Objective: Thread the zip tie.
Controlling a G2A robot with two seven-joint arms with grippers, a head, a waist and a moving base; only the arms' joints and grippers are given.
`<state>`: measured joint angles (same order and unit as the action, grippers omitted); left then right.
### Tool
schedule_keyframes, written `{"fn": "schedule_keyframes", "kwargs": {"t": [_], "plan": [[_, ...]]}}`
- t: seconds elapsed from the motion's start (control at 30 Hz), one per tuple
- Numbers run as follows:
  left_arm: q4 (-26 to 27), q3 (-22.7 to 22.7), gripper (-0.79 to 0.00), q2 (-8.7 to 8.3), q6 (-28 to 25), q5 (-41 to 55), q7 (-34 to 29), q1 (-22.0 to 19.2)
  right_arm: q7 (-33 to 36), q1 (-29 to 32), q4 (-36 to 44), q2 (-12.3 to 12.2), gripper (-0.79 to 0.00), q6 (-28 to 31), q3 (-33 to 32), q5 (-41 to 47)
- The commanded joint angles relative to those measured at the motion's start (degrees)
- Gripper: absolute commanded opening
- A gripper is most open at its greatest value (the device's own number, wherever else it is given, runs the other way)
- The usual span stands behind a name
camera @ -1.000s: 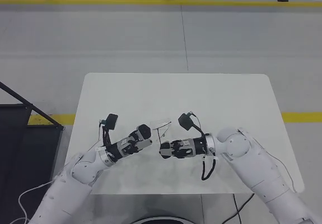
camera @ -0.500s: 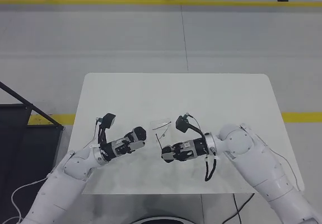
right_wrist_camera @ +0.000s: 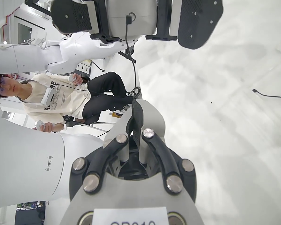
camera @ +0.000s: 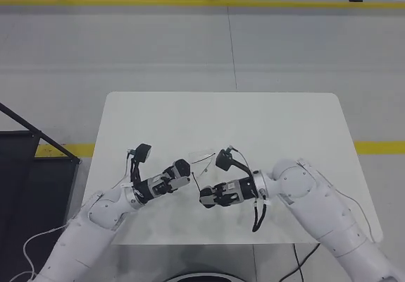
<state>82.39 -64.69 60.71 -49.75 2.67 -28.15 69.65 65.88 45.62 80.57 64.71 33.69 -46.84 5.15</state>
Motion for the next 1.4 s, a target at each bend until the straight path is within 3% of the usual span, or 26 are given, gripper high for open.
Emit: {"fn": "schedule_keyframes", "kwargs": {"t": [0.0, 0.13, 0.3, 0.6, 0.73, 1.2, 1.37], "plan": [[-0.44, 0.65, -0.006, 0.17, -0.08, -0.40, -0.26, -0.56, 0.03, -0.21, -0.06, 0.08, -0.785, -0.11, 0.24, 0.05], [-1.10, 1.19, -0.225, 0.41, -0.45, -0.82, -0.11, -1.19, -0.14, -0.76, -0.86, 0.31, -0.785, -0.29, 0.78, 0.15], [-1.64, 1.40, -0.342, 0.58, -1.01, -0.69, 0.04, -1.45, -0.16, -1.41, -2.11, 0.56, -0.785, -0.36, 1.28, 0.68], [-2.31, 1.99, -0.391, 0.71, -1.63, 0.44, -1.40, -1.72, -0.74, -1.80, -3.22, 0.76, -0.785, -0.37, 1.31, 1.73], [-2.53, 2.39, -0.351, 0.75, -1.50, 1.20, -2.45, -1.95, -0.77, -1.80, -3.28, 0.78, -0.785, -0.32, 1.34, 1.71], [-3.88, 3.44, -0.600, 0.93, -2.04, 4.09, -5.42, -3.06, -0.59, -1.73, -3.53, 0.81, -0.785, -0.32, 1.29, 1.98], [-4.09, 3.52, -0.628, 0.99, -2.13, 4.22, -5.58, -3.20, -0.64, -1.71, -3.73, 0.83, -0.785, -0.27, 1.29, 2.08]]}}
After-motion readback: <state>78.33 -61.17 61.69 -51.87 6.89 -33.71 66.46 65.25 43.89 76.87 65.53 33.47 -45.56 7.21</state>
